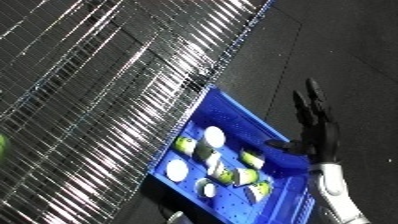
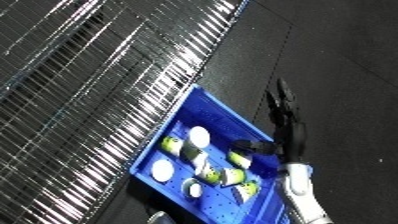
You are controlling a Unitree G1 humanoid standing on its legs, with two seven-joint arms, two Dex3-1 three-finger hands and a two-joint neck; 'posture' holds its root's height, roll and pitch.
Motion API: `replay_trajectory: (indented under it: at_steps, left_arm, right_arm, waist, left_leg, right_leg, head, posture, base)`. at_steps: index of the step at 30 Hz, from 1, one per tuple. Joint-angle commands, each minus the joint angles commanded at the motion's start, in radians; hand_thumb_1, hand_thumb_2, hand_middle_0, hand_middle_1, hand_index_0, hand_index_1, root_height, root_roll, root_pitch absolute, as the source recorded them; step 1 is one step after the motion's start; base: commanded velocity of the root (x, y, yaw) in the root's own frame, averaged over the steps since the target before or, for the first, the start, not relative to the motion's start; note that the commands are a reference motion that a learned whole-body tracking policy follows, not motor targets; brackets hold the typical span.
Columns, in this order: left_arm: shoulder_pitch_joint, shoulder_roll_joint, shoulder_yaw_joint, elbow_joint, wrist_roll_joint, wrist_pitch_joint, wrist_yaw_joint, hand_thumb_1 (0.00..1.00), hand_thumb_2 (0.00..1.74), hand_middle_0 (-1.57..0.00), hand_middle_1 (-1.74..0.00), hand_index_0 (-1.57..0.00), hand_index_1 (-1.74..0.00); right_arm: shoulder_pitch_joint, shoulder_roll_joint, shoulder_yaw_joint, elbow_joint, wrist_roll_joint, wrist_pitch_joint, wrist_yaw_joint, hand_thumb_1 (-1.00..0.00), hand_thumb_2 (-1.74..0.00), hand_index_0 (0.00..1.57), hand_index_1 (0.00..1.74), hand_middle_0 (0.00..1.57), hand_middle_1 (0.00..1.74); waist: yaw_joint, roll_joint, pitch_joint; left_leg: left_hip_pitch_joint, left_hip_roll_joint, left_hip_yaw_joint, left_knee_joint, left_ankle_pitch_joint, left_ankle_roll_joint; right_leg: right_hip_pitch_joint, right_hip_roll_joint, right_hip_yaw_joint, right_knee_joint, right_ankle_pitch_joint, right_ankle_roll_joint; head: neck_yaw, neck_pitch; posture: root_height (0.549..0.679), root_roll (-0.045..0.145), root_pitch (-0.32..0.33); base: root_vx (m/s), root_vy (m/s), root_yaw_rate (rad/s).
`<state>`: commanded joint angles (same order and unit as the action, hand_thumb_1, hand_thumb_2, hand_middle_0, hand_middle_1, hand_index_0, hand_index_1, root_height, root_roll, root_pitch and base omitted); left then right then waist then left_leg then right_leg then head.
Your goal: Pick up the object and place it into the box
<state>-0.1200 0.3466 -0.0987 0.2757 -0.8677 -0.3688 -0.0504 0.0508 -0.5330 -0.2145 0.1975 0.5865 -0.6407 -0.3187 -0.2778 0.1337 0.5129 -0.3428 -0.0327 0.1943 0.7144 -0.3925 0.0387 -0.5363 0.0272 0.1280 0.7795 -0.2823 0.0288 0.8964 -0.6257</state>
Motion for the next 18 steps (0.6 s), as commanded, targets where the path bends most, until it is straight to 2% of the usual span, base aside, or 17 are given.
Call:
replay_trajectory:
  at_steps: [4, 8, 13, 18]
  left_arm:
    - [0.008, 0.0, 0.002, -0.004, -0.004, 0.003, 0.0, 1.0, 1.74, -1.57, -1.74, -1.57, -1.74]
    - [0.017, 0.003, -0.004, -0.017, -0.003, 0.012, -0.001, 1.0, 1.74, -1.57, -1.74, -1.57, -1.74]
    - [0.002, 0.004, -0.026, -0.02, 0.008, 0.025, 0.005, 1.0, 1.74, -1.57, -1.74, -1.57, -1.74]
    - [-0.029, 0.0, -0.054, -0.008, 0.035, 0.04, 0.01, 1.0, 1.74, -1.57, -1.74, -1.57, -1.74]
  right_arm:
    - [0.013, 0.009, 0.008, -0.014, -0.015, 0.006, 0.018, 0.0, 0.0, 0.0, 0.0, 0.0, 0.0]
    - [0.023, 0.02, 0.03, -0.064, -0.06, 0.015, 0.033, 0.0, 0.0, 0.0, 0.0, 0.0, 0.0]
    - [-0.006, 0.023, 0.079, -0.142, -0.124, 0.049, 0.054, 0.0, 0.0, 0.0, 0.0, 0.0, 0.0]
    - [-0.07, 0.012, 0.137, -0.202, -0.141, 0.101, 0.105, 0.0, 0.0, 0.0, 0.0, 0.0, 0.0]
  waist:
    - [0.003, -0.004, 0.0]
    - [0.013, -0.014, -0.003]
    - [0.035, -0.03, -0.007]
    - [0.07, -0.046, -0.006]
  left_leg:
    - [0.001, 0.001, -0.005, 0.004, 0.004, -0.0024]
    - [0.001, 0.001, -0.016, 0.004, 0.008, -0.0035]
    - [-0.002, 0.001, -0.035, 0.002, 0.017, -0.0054]
    - [-0.007, 0.001, -0.059, 0.002, 0.033, -0.0114]
  right_leg:
    - [0.004, -0.0013, -0.004, 0.006, -0.005, -0.0031]
    - [0.011, -0.0027, -0.011, 0.008, -0.01, -0.0055]
    - [0.019, -0.005, -0.024, 0.006, -0.013, -0.0093]
    - [0.03, -0.0123, -0.041, 0.007, -0.015, -0.0125]
  head:
    - [-0.042, -0.004]
    - [-0.11, -0.001]
    - [-0.246, 0.006]
    - [-0.394, 0.022]
  posture:
    - [0.636, 0.101, 0.051]
    - [0.636, 0.102, 0.045]
    - [0.635, 0.102, 0.037]
    - [0.635, 0.101, 0.026]
  base:
    - [0.014, -0.023, 0.032]
    - [0.003, -0.054, 0.104]
    - [-0.013, -0.076, 0.134]
    - [-0.018, -0.096, 0.163]
